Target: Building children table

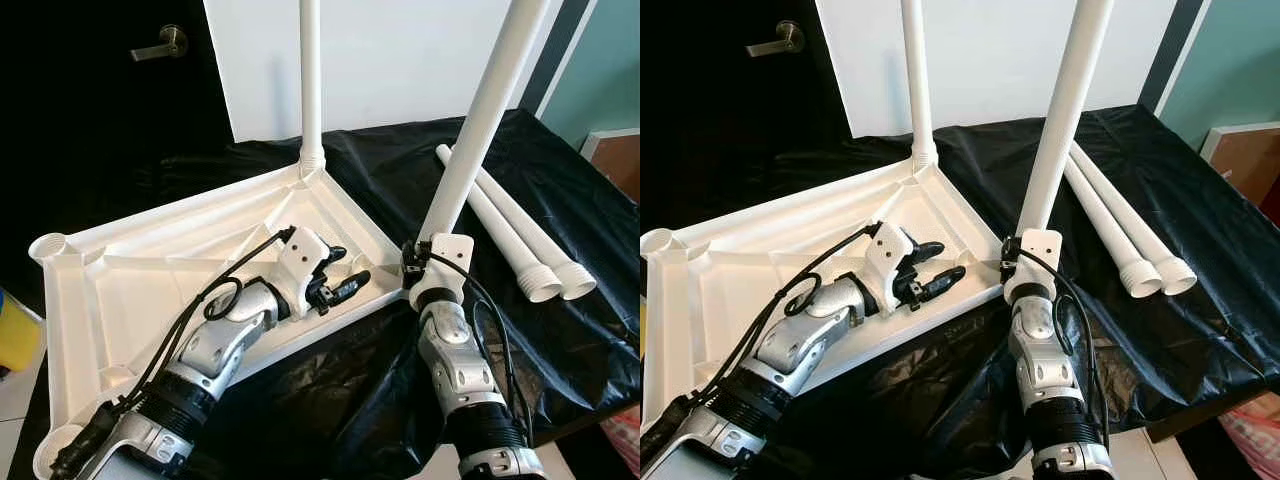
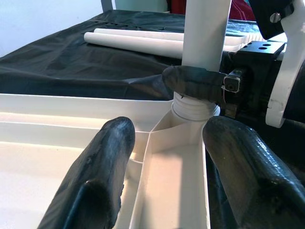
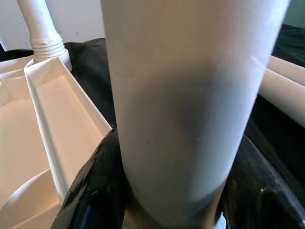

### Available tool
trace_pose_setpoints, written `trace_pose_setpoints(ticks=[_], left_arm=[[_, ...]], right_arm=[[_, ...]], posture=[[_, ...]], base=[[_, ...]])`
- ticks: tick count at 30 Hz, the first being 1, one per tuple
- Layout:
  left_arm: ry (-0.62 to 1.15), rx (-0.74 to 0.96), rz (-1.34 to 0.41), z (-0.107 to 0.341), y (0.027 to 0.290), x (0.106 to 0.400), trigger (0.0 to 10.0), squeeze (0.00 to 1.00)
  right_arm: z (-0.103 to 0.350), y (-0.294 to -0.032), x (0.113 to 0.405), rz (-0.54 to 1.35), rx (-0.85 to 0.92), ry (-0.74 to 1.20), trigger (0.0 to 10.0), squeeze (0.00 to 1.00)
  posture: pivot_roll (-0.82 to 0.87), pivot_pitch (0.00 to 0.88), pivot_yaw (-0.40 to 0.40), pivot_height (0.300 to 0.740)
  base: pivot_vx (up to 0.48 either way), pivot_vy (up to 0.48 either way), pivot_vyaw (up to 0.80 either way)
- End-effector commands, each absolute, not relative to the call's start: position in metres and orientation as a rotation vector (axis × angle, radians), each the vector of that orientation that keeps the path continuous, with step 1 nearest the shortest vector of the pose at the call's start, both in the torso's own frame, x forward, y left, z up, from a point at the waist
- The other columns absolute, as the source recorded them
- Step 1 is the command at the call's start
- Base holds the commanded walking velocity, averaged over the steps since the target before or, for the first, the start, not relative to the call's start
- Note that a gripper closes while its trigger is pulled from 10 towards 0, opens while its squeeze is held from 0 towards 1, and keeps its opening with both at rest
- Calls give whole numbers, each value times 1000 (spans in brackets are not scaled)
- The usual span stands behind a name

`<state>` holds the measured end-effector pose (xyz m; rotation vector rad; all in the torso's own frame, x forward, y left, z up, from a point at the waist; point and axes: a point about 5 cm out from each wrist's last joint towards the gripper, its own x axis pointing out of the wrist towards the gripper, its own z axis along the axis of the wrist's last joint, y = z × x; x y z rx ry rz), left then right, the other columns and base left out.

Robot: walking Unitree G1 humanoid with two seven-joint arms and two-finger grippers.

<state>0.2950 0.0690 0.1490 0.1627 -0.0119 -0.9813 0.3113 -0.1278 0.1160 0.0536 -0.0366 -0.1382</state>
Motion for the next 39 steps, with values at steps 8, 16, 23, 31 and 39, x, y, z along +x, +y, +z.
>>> trace_pose_setpoints(ticks=[8, 16, 23, 31, 39], left_arm=[[5, 174, -1106, 147, 68, 287, 10000, 0], [4, 178, -1104, 149, 70, 289, 10000, 0], [11, 197, -1059, 152, 89, 294, 10000, 0], [26, 242, -997, 155, 113, 300, 10000, 0], [40, 310, -917, 160, 139, 308, 10000, 0]], right_arm=[[107, -132, 305, -147, 31, -4, 10000, 0], [113, -138, 303, -123, 27, -49, 10000, 1000], [115, -147, 287, -73, 18, -99, 10000, 1000], [103, -148, 265, 19, 5, -85, 10000, 0], [87, -147, 251, 99, -8, -33, 4510, 0]], posture=[[-2, 32, -4, 740], [-15, 45, 2, 740], [-19, 101, 4, 740], [-2, 123, 3, 740], [11, 129, 4, 740]], base=[[0, 0, 0], [0, 0, 0], [0, 0, 0], [0, 0, 0], [0, 0, 0]])
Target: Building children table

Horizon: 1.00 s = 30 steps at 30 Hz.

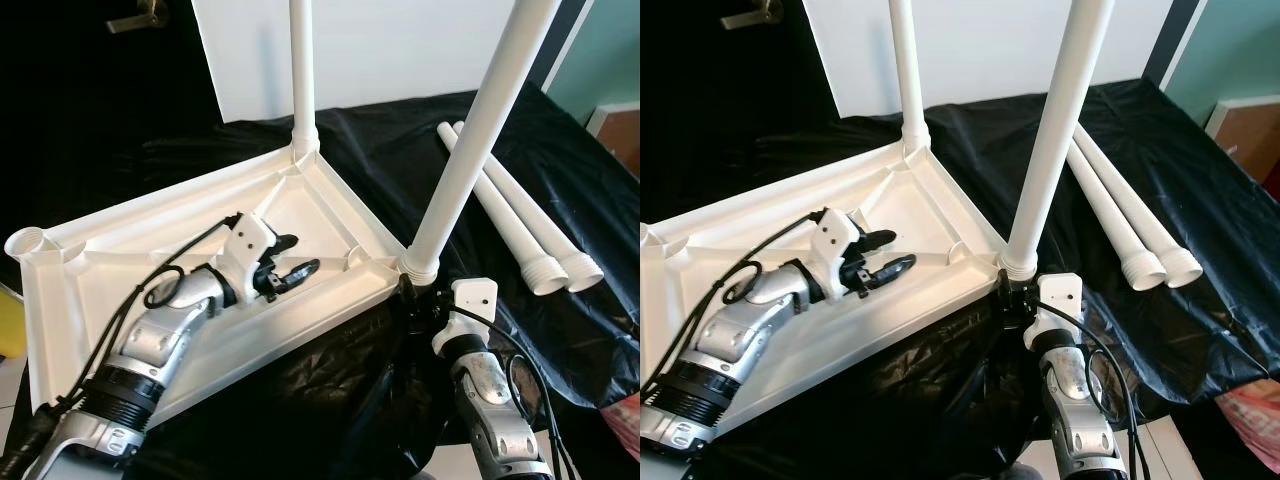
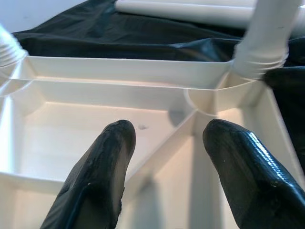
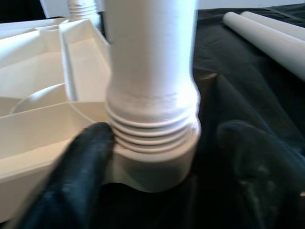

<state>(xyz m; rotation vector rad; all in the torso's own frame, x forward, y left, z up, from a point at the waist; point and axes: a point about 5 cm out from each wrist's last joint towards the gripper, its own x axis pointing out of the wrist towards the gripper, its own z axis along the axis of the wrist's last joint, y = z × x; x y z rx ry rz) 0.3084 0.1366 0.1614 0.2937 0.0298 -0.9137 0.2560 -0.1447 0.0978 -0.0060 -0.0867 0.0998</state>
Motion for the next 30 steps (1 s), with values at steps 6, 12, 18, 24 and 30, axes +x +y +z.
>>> trace_pose_setpoints(ticks=[6, 12, 18, 24, 30], left_arm=[[40, 346, -867, 165, 156, 311, 10000, 0], [58, 392, -826, 168, 173, 313, 10000, 0], [131, 571, -746, 165, 205, 315, 10000, 0], [189, 735, -646, 163, 231, 316, 10000, 0], [206, 729, -572, 164, 248, 316, 10000, 0]], right_arm=[[85, -139, 242, 181, 0, -21, 0, 0], [84, -134, 236, 250, 33, 5, 10000, 0], [86, -137, 240, 297, 34, 12, 10000, 0], [92, -139, 248, 326, 37, 5, 10000, 0], [95, -138, 254, 356, 42, 4, 10000, 0]], posture=[[17, 138, 4, 740], [15, 149, 5, 740], [11, 166, 15, 740], [13, 172, 11, 740], [12, 172, 8, 740]], base=[[0, 0, 0], [0, 0, 0], [0, 0, 0], [0, 0, 0], [0, 0, 0]])
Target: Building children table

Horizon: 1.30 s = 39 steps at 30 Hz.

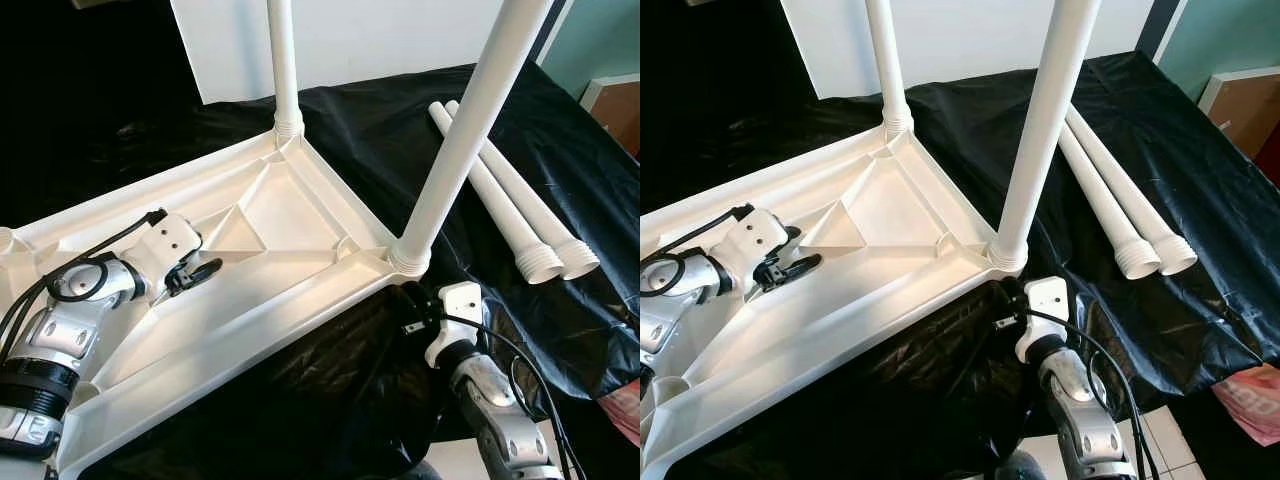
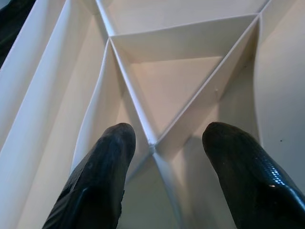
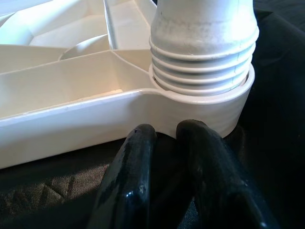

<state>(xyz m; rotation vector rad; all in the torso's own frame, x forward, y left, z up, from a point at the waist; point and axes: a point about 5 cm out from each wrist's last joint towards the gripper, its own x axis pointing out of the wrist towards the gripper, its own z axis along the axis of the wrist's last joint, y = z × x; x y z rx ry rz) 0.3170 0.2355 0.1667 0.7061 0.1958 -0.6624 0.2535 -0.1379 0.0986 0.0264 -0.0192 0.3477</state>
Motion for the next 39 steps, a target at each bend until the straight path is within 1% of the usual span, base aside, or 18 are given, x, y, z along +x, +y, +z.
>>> trace_pose_setpoints(ticks=[1, 10, 11, 12, 13, 14, 15, 16, 18, 19, 20, 22, 27, 29, 31, 33, 37, 39], left_arm=[[208, 725, -569, 164, 248, 316, 10000, 0], [205, 736, -574, 164, 249, 317, 10000, 0], [264, 720, -670, 154, 247, 304, 10000, 0], [264, 720, -670, 154, 247, 304, 10000, 0], [309, 705, -744, 148, 244, 293, 10000, 0], [309, 705, -744, 148, 244, 293, 10000, 0], [328, 662, -857, 142, 229, 281, 10000, 0], [328, 662, -857, 142, 229, 281, 10000, 0], [322, 563, -997, 139, 198, 271, 10000, 0], [322, 563, -997, 139, 198, 271, 10000, 0], [299, 535, -1035, 141, 186, 269, 10000, 0], [284, 524, -1050, 142, 180, 270, 10000, 0], [174, 509, -1030, 153, 164, 280, 10000, 0], [80, 520, -942, 163, 161, 294, 10000, 0], [42, 516, -859, 169, 165, 304, 10000, 0], [24, 509, -825, 173, 168, 306, 10000, 0], [-7, 449, -774, 186, 177, 306, 10000, 0], [-5, 412, -789, 189, 179, 303, 10000, 0]], right_arm=[[95, -138, 254, 357, 43, 4, 10000, 0], [96, -138, 254, 364, 46, 8, 10000, 0], [98, -143, 266, 374, 32, 3, 10000, 0], [98, -143, 266, 374, 32, 3, 10000, 0], [101, -147, 275, 381, 22, -1, 10000, 0], [101, -147, 275, 381, 22, -1, 10000, 0], [104, -148, 285, 394, 5, -3, 10000, 0], [104, -148, 285, 394, 5, -3, 10000, 0], [106, -149, 298, 403, -18, -5, 10000, 0], [106, -149, 298, 403, -18, -5, 10000, 0], [107, -149, 302, 401, -29, -6, 10000, 0], [107, -149, 304, 398, -34, -8, 10000, 0], [110, -153, 309, 374, -49, -17, 10000, 0], [111, -158, 312, 339, -63, -25, 10000, 0], [111, -165, 312, 298, -77, -32, 10000, 0], [112, -168, 312, 282, -75, -38, 10000, 0], [115, -172, 310, 246, -64, -67, 10000, 0], [116, -172, 309, 242, -60, -78, 10000, 0]], posture=[[12, 172, 8, 740], [12, 172, 8, 740], [19, 165, 6, 740], [19, 165, 6, 740], [19, 165, 6, 740], [19, 165, 6, 740], [23, 166, 6, 740], [23, 166, 6, 740], [21, 166, 9, 740], [21, 166, 9, 740], [21, 166, 9, 740], [21, 166, 9, 740], [24, 163, 12, 740], [26, 163, 14, 740], [26, 164, 17, 740], [27, 166, 18, 740], [27, 171, 25, 740], [27, 173, 27, 740]], base=[[0, 0, 0], [0, 0, 0], [0, 0, 0], [0, 0, 0], [0, 0, 0], [0, 0, 0], [0, 0, 0], [0, 0, 0], [0, 0, 0], [0, 0, 0], [0, 0, 0], [0, 0, 0], [0, 0, 0], [0, 0, 0], [0, 0, 0], [0, 0, 0], [0, 0, 0], [0, 0, 0]])
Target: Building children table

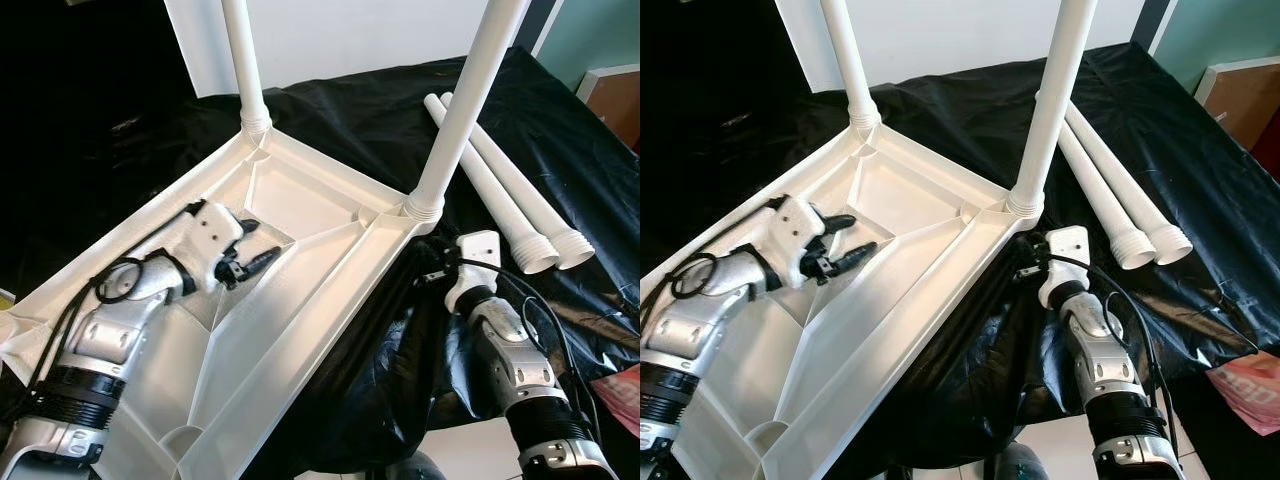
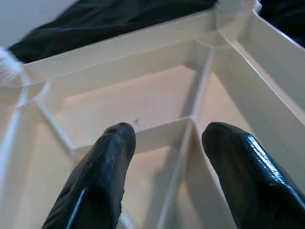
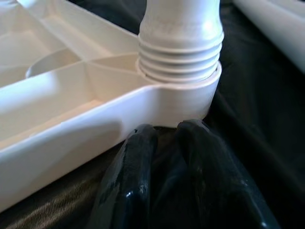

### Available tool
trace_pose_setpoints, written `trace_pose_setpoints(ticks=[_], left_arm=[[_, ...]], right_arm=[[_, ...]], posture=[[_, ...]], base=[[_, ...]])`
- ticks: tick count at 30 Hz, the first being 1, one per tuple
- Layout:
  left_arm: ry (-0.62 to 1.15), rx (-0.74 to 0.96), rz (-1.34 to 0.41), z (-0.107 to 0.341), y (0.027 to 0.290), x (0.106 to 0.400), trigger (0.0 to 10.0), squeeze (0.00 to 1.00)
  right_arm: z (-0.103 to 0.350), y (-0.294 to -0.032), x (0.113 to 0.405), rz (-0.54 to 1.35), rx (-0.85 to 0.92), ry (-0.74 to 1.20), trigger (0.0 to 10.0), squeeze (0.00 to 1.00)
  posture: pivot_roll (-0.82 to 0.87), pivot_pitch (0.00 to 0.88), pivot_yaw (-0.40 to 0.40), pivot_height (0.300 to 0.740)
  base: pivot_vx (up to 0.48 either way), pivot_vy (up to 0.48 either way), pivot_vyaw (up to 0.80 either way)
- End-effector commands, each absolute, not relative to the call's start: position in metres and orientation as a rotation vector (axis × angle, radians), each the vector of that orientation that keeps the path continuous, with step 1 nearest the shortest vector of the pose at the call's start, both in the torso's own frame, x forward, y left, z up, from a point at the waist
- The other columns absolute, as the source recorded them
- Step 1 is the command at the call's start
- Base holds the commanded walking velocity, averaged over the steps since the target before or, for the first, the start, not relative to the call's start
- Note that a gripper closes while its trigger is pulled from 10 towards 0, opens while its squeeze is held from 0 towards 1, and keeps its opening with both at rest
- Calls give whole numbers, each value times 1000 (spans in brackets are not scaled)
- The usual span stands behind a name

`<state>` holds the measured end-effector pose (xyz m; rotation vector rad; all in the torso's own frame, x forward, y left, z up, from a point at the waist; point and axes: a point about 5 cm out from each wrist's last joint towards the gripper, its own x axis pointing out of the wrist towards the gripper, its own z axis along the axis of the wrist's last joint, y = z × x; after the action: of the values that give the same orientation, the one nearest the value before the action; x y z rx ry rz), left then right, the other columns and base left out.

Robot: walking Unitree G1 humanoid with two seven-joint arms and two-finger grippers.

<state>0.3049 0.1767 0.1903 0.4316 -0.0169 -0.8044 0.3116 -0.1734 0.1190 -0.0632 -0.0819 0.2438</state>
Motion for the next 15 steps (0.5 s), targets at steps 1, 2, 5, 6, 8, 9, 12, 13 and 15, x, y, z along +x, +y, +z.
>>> trace_pose_setpoints(ticks=[1, 2, 5, 6, 8, 9, 12, 13, 15], left_arm=[[-5, 412, -789, 189, 179, 303, 10000, 0], [-3, 396, -807, 189, 179, 300, 10000, 0], [38, 361, -905, 185, 179, 288, 10000, 0], [57, 350, -942, 183, 179, 283, 10000, 0], [57, 350, -942, 183, 179, 283, 10000, 0], [95, 345, -990, 179, 180, 276, 10000, 0], [133, 357, -1038, 174, 184, 266, 10000, 0], [163, 372, -1074, 171, 187, 258, 10000, 0], [202, 386, -1095, 167, 192, 251, 10000, 0]], right_arm=[[116, -172, 309, 242, -60, -78, 10000, 0], [116, -171, 308, 240, -58, -83, 10000, 0], [118, -168, 302, 243, -47, -100, 10000, 0], [118, -167, 301, 244, -46, -105, 10000, 0], [118, -167, 301, 244, -46, -105, 10000, 0], [118, -166, 299, 241, -37, -105, 10000, 0], [116, -164, 295, 244, -30, -101, 10000, 0], [115, -161, 293, 246, -22, -97, 10000, 0], [114, -159, 291, 250, -15, -93, 10000, 0]], posture=[[27, 173, 27, 740], [27, 174, 28, 740], [27, 175, 29, 740], [27, 175, 29, 740], [27, 175, 29, 740], [27, 174, 28, 740], [24, 174, 27, 740], [25, 174, 26, 740], [28, 174, 24, 740]], base=[[0, 0, 0], [0, 0, 0], [0, 0, 0], [0, 0, 0], [0, 0, 0], [0, 0, 0], [0, 0, 0], [0, 0, 0], [0, 0, 0]])
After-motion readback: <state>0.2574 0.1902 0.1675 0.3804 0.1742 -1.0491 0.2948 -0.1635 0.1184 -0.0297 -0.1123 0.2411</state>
